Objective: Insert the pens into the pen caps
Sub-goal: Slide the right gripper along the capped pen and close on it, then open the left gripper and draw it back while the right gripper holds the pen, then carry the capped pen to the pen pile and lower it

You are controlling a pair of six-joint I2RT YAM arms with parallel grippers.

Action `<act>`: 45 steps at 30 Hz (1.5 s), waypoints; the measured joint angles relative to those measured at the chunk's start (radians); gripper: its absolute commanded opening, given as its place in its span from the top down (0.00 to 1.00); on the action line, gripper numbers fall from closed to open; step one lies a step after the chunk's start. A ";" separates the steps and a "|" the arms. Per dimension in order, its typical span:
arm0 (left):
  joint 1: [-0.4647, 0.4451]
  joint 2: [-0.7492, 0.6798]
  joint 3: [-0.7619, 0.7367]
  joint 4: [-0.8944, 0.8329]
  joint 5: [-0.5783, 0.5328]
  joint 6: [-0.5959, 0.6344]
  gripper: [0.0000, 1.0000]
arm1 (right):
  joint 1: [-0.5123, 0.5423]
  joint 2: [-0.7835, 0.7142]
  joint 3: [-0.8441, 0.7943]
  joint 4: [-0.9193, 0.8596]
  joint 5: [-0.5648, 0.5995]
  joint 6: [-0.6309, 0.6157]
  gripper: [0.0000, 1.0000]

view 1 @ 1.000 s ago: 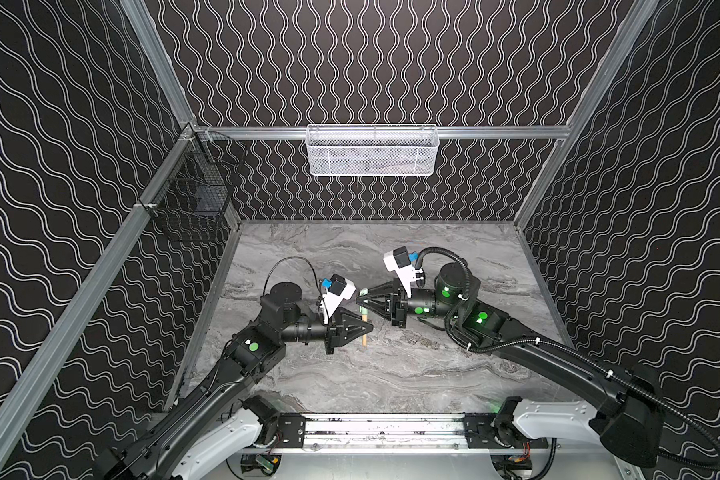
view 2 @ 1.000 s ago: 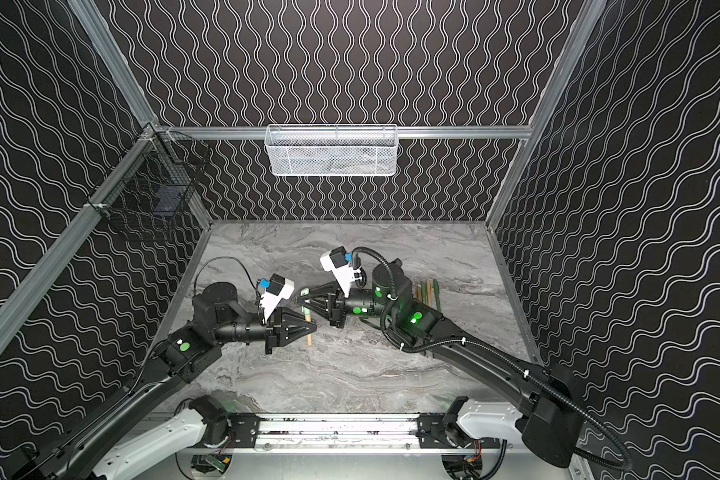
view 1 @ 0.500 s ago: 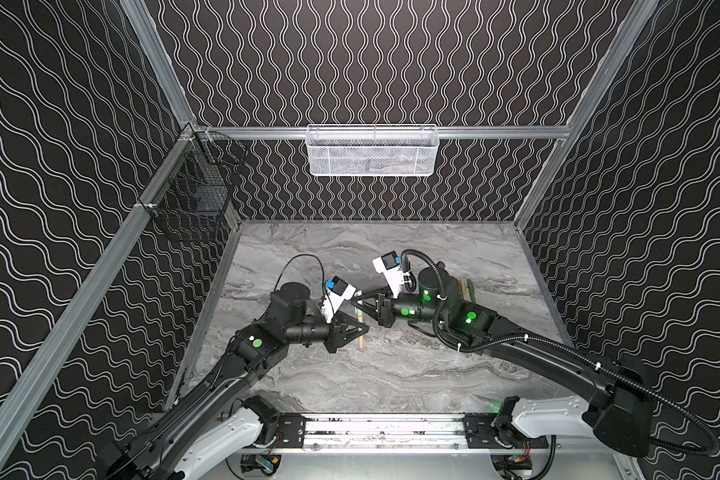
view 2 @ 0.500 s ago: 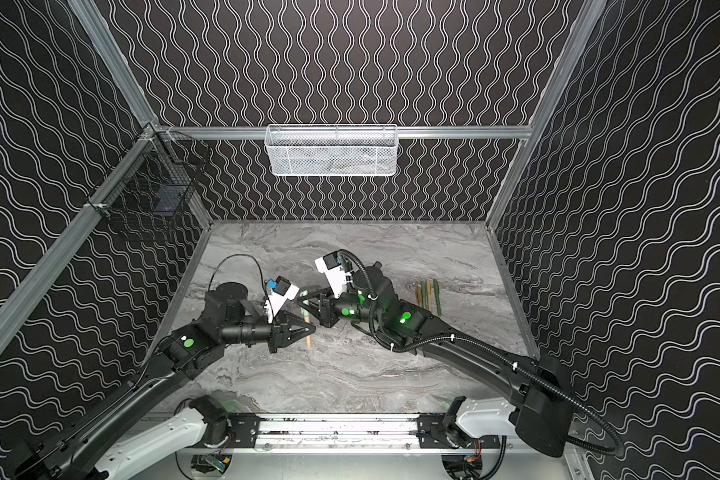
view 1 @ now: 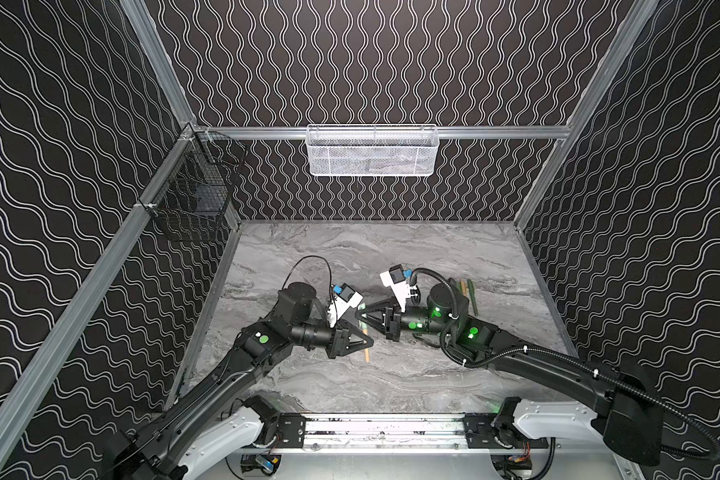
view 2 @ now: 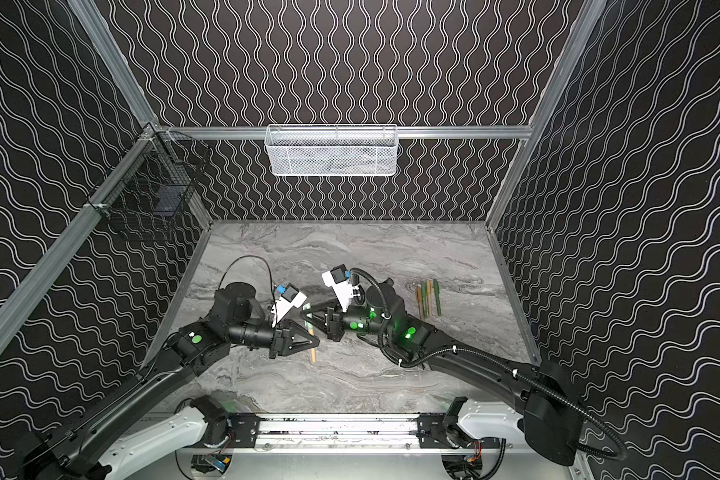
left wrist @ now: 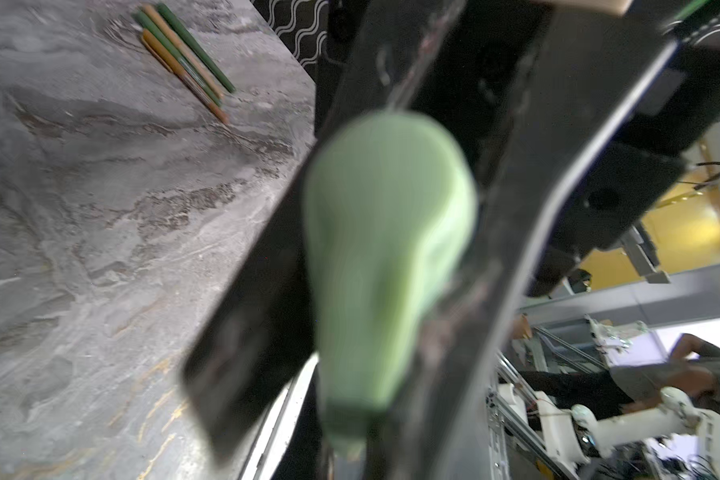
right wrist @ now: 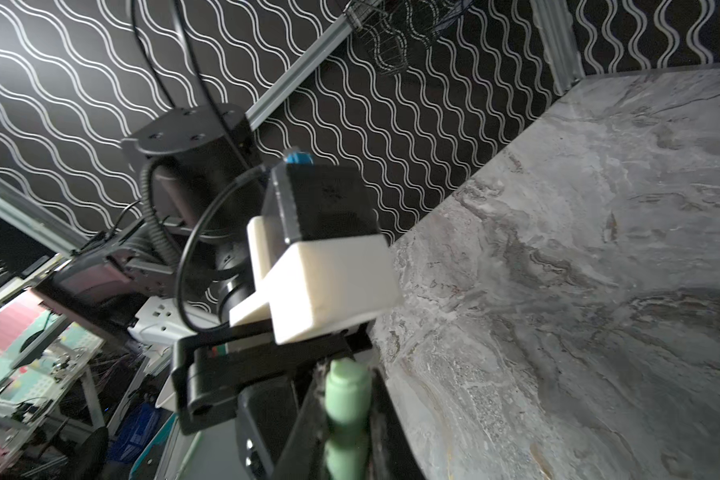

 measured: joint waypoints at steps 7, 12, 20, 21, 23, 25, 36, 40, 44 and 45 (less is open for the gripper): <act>-0.002 -0.036 -0.002 0.060 -0.008 -0.008 1.00 | -0.001 0.003 0.053 -0.032 -0.016 -0.016 1.00; -0.002 -0.040 -0.002 0.098 -0.026 -0.001 1.00 | -0.011 -0.008 0.072 -0.060 0.003 -0.020 1.00; 0.000 -0.058 -0.010 0.328 -0.100 -0.020 0.76 | -0.142 -0.018 0.126 -0.016 -0.104 0.085 1.00; 0.003 -0.062 -0.011 0.388 -0.113 -0.018 0.66 | -0.161 -0.016 0.148 -0.021 -0.114 0.097 1.00; 0.008 -0.075 -0.011 0.523 -0.135 -0.010 0.44 | -0.195 -0.014 0.175 -0.070 -0.145 0.107 1.00; 0.005 -0.093 -0.006 0.657 -0.117 -0.005 0.12 | -0.238 -0.003 0.189 -0.127 -0.149 0.113 1.00; 0.004 -0.214 0.006 0.591 -0.143 0.096 0.01 | -0.465 0.093 0.363 -0.435 -0.060 0.016 1.00; 0.004 -0.259 0.027 0.460 -0.176 0.144 0.01 | -0.554 0.226 0.458 -0.643 0.079 -0.117 1.00; 0.004 -0.294 0.045 0.333 -0.206 0.184 0.01 | -0.619 0.410 0.550 -0.843 0.255 -0.244 1.00; 0.004 -0.301 0.048 0.304 -0.215 0.200 0.01 | -0.632 0.459 0.571 -0.887 0.293 -0.270 1.00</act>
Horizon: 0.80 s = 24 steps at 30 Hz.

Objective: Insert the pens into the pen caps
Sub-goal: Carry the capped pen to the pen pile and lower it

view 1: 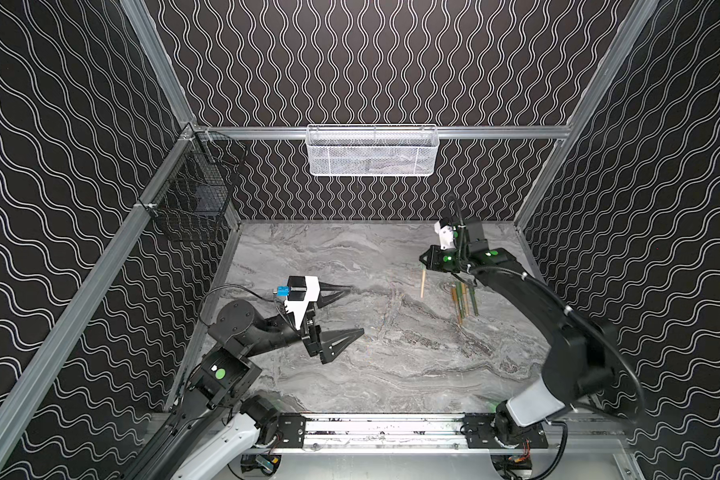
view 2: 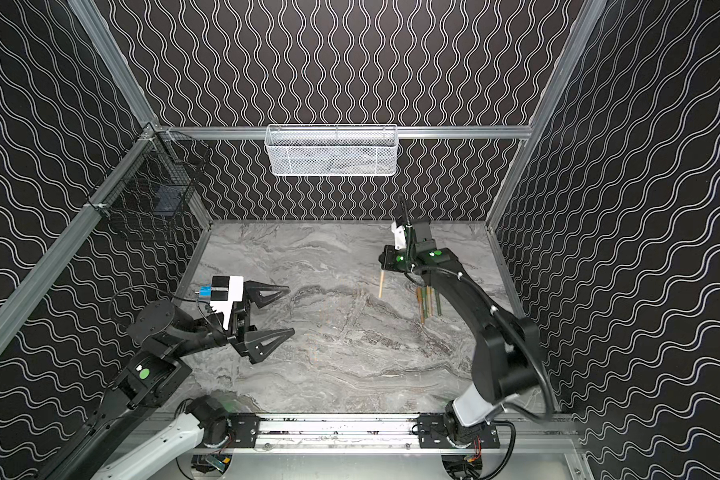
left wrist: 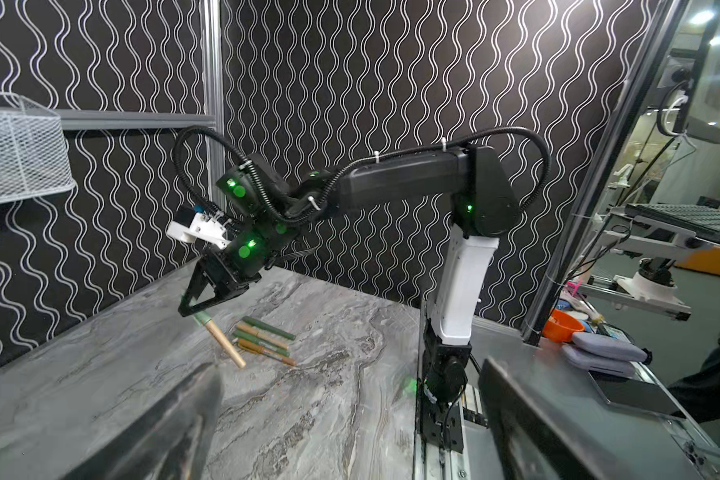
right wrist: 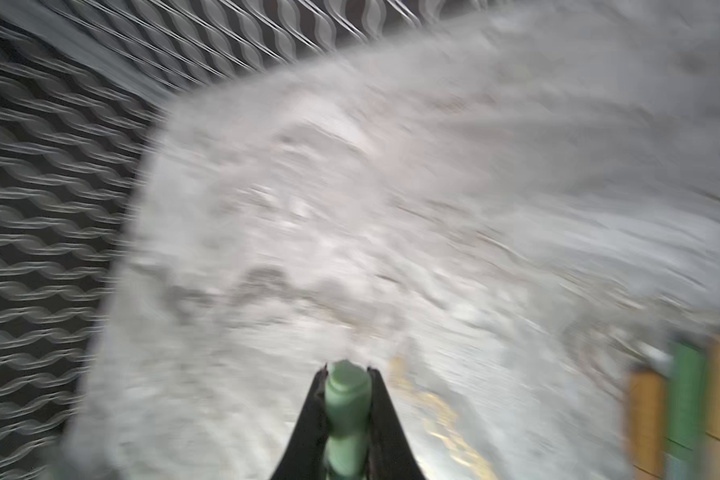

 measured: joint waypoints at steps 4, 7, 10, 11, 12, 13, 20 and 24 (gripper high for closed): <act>0.000 -0.012 0.002 -0.077 -0.022 0.023 0.01 | -0.048 0.144 0.055 -0.107 0.107 -0.072 1.00; 0.000 -0.009 0.007 -0.114 -0.035 0.027 0.01 | -0.063 0.223 0.091 -0.157 0.167 -0.105 1.00; 0.000 -0.003 0.009 -0.124 -0.037 0.030 0.01 | -0.062 0.288 0.109 -0.185 0.217 -0.131 0.99; 0.000 -0.002 0.009 -0.124 -0.037 0.030 0.01 | -0.064 0.302 0.109 -0.197 0.233 -0.139 0.98; 0.000 0.000 0.008 -0.124 -0.038 0.030 0.01 | -0.067 0.312 0.109 -0.209 0.248 -0.148 0.98; 0.000 0.002 0.007 -0.124 -0.038 0.030 0.01 | -0.069 0.318 0.109 -0.217 0.259 -0.150 0.98; 0.000 0.016 -0.016 -0.110 -0.038 0.030 0.01 | -0.071 0.317 0.053 -0.229 0.325 -0.153 0.91; 0.000 0.023 -0.026 -0.090 -0.037 0.026 0.01 | -0.076 0.292 0.037 -0.234 0.346 -0.153 0.86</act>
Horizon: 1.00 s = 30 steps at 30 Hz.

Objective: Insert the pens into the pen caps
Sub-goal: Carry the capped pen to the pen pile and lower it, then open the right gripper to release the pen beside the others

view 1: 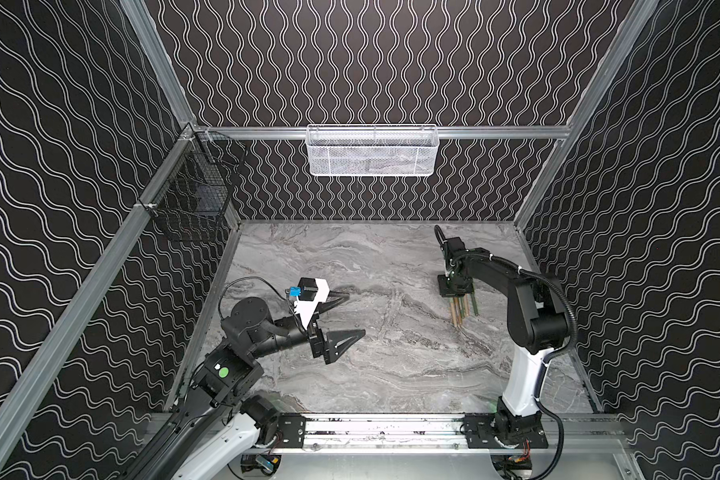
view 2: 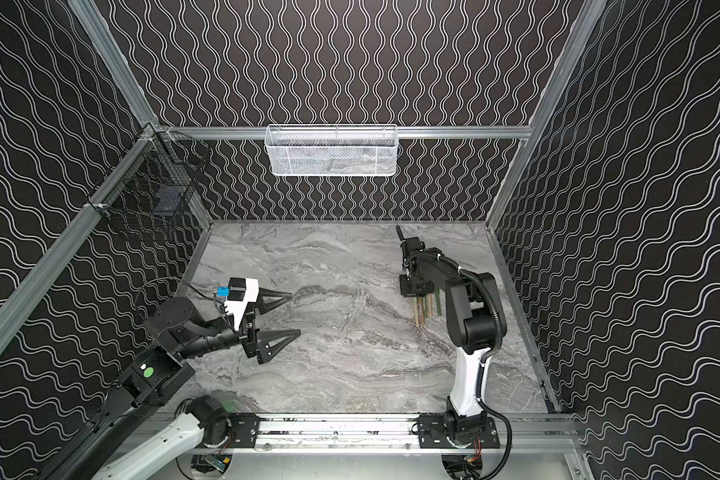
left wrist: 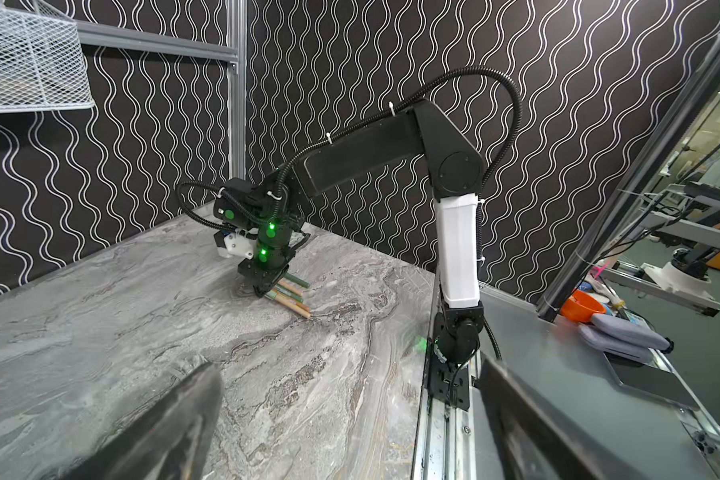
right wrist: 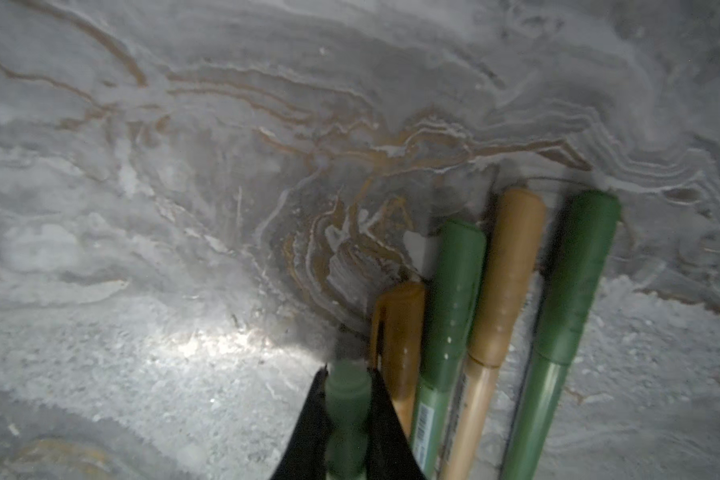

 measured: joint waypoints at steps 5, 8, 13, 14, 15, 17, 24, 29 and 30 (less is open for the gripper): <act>0.000 0.003 -0.001 0.011 0.000 -0.003 0.01 | -0.005 -0.009 0.000 -0.002 0.016 0.000 0.80; 0.001 0.001 -0.001 0.010 0.000 -0.003 0.01 | -0.005 -0.016 0.000 -0.005 0.018 0.000 0.76; 0.001 0.008 0.007 -0.023 0.001 -0.003 0.01 | -0.005 -0.036 0.000 -0.008 0.018 0.000 0.71; 0.001 0.013 0.010 -0.036 0.002 -0.002 0.01 | -0.005 -0.039 0.000 -0.009 0.018 0.000 0.70; 0.001 0.018 0.013 -0.051 0.002 0.000 0.01 | -0.005 -0.042 0.000 -0.010 0.019 0.000 0.68; 0.001 0.033 0.023 -0.086 0.003 0.005 0.01 | -0.005 -0.047 0.000 -0.013 0.021 0.000 0.63; 0.001 0.137 0.095 -0.248 -0.052 0.080 0.01 | -0.027 -0.064 0.008 -0.016 0.026 -0.005 0.48; 0.001 0.181 0.105 -0.314 -0.105 0.129 0.01 | -0.039 -0.065 0.011 -0.011 0.029 -0.014 0.31; 0.001 0.188 0.107 -0.318 -0.114 0.134 0.01 | -0.039 -0.069 0.008 -0.003 0.029 -0.020 0.24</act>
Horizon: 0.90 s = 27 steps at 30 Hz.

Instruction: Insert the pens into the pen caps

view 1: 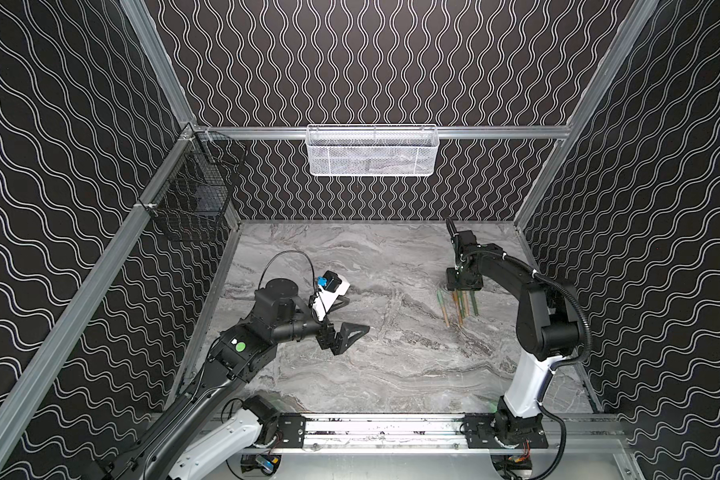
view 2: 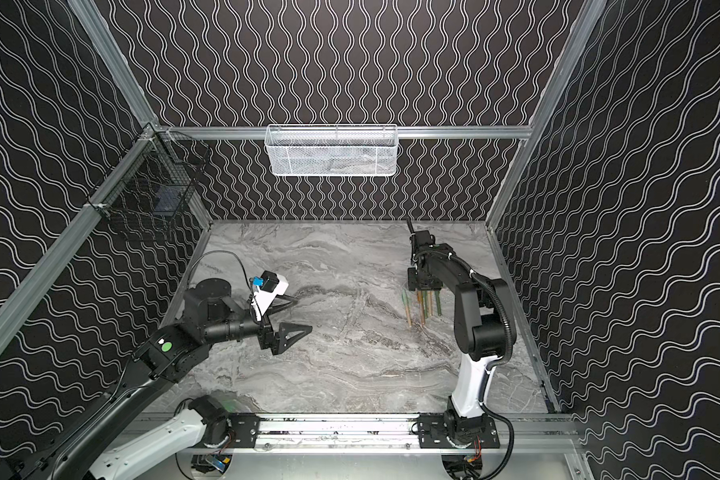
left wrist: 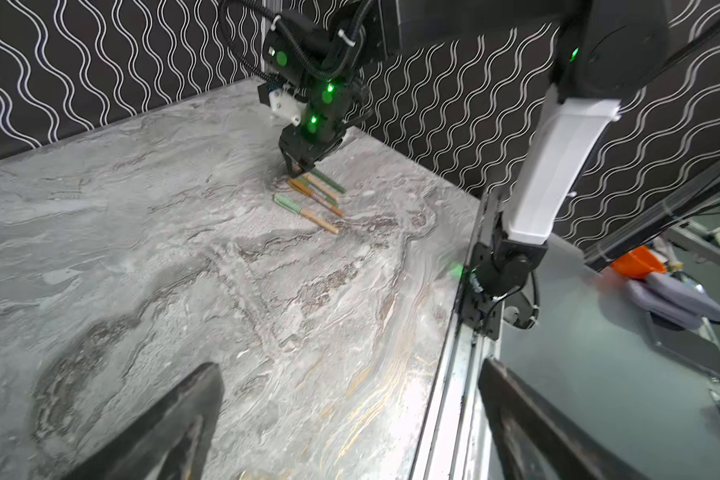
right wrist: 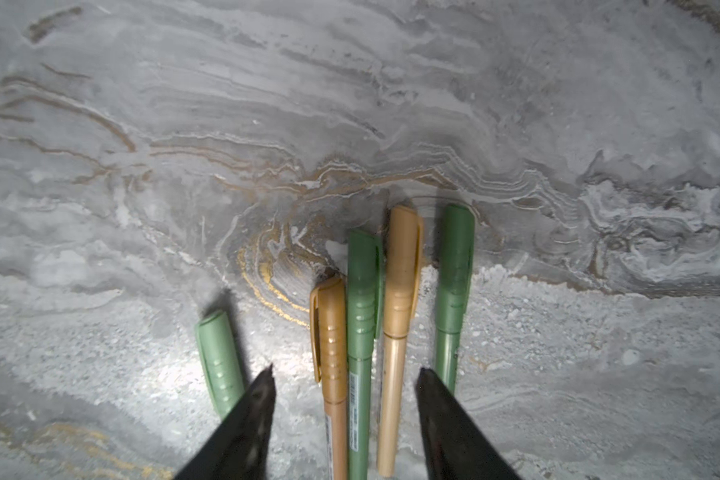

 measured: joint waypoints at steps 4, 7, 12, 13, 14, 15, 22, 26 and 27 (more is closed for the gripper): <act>0.000 0.057 0.026 -0.021 -0.059 0.050 0.01 | -0.005 -0.059 -0.045 0.068 0.010 -0.021 0.01; 0.000 0.092 0.027 -0.021 -0.153 0.079 0.01 | -0.019 -0.106 -0.102 0.146 0.023 -0.027 0.00; 0.000 0.090 -0.071 0.081 -0.438 0.134 0.01 | -0.060 -0.195 -0.208 0.309 0.042 -0.051 0.00; 0.002 0.085 -0.103 0.118 -0.502 0.153 0.01 | -0.070 -0.209 -0.229 0.345 0.043 -0.053 0.00; 0.009 0.082 -0.141 0.167 -0.569 0.170 0.01 | -0.079 -0.218 -0.250 0.381 0.046 -0.060 0.00; 0.023 0.083 -0.170 0.207 -0.616 0.185 0.02 | -0.086 -0.225 -0.268 0.412 0.048 -0.066 0.00; 0.263 0.223 -0.302 0.494 -0.848 0.198 0.01 | -0.117 -0.309 -0.510 0.728 0.060 -0.121 0.00; 0.315 0.387 -0.346 0.670 -0.939 0.172 0.02 | -0.119 -0.379 -0.713 0.978 0.039 -0.170 0.00; 0.320 0.422 -0.361 0.714 -0.952 0.168 0.02 | -0.120 -0.391 -0.745 1.027 0.036 -0.180 0.00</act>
